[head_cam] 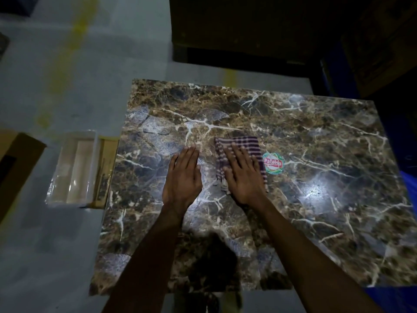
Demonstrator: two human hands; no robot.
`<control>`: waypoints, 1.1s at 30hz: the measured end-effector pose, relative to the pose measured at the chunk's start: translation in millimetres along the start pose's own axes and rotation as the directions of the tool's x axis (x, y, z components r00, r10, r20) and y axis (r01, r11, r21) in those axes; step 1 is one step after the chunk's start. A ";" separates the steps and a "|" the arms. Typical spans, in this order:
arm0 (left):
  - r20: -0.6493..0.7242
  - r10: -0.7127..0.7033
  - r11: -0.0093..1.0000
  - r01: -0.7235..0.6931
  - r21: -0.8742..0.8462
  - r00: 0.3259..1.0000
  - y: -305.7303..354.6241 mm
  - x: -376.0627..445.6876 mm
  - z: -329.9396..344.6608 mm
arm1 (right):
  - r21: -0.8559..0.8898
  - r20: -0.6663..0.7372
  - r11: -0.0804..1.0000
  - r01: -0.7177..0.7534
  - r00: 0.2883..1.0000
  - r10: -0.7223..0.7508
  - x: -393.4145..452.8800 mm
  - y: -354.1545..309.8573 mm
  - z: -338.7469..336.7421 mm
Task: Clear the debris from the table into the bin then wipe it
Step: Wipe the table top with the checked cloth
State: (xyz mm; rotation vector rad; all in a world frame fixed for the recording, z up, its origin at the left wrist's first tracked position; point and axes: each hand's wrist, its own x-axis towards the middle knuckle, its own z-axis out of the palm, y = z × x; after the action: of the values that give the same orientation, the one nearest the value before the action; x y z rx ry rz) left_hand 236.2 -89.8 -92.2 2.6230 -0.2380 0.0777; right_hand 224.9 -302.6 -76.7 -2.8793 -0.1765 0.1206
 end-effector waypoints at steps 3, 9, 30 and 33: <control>-0.017 0.004 1.000 -0.004 -0.013 1.000 -1.7 0.1 0.3 | 0.022 -0.020 0.991 -0.129 0.991 0.129 30.8 -10.7 4.6; -0.034 0.005 1.000 -0.005 -0.013 0.999 -2.1 -0.9 1.8 | 0.015 -0.003 0.999 0.031 1.000 -0.031 7.3 -33.8 14.9; -0.029 0.013 0.999 -0.014 -0.036 1.000 -1.6 -2.6 -0.5 | -0.021 0.012 0.997 0.070 0.997 -0.070 -62.0 -0.4 13.2; -0.021 0.013 0.999 -0.014 -0.031 1.000 -0.4 -2.3 -2.0 | -0.015 -0.013 0.998 -0.060 0.998 0.059 -48.9 10.3 9.8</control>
State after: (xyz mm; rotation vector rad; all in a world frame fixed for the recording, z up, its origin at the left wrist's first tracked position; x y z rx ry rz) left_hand 234.0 -88.1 -90.9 2.5882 -0.2476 0.1053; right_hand 176.7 -316.5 -85.5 -2.9004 -0.0898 0.1123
